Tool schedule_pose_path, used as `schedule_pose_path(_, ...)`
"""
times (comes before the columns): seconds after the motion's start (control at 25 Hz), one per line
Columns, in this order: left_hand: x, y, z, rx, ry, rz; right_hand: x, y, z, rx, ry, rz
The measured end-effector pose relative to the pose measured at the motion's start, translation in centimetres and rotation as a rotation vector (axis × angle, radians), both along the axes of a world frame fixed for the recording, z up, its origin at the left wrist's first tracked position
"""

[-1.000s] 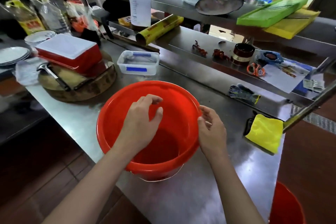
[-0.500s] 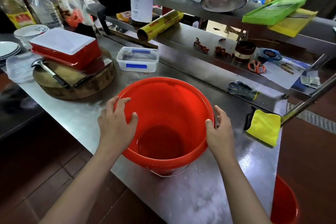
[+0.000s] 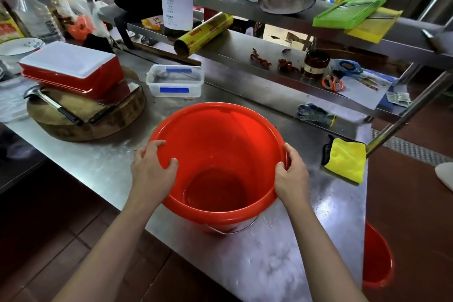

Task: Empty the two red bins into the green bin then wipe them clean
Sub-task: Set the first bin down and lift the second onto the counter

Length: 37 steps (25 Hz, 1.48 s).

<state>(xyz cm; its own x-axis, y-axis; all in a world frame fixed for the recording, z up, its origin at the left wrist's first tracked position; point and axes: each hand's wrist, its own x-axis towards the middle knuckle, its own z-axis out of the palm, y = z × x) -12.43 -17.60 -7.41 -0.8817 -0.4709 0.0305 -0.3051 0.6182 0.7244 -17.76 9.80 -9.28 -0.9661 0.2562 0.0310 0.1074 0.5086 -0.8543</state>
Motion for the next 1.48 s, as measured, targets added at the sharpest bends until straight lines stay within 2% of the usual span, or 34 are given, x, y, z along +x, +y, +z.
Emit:
schedule_pose_path(0.24, 0.1, 0.2, 1.0, -0.011, 0.051, -0.001, 1.8, 0.7, 0.3, -0.058, 0.036, -0.093)
schedule_pose_path(0.6, -0.3, 4.2, 1.9, 0.116, 0.086, -0.105, 6.9, 5.1, 2.2, -0.065, 0.133, -0.298)
schedule_pose_path(1.16, 1.2, 16.3, 1.0, 0.158, 0.126, -0.636, 20.0, 15.5, 1.7, -0.059, 0.184, -0.766)
schedule_pose_path(1.48, 5.6, 26.0, 1.5, 0.162, 0.162, -0.804, 28.5, 22.6, 1.1, -0.06, 0.192, -0.936)
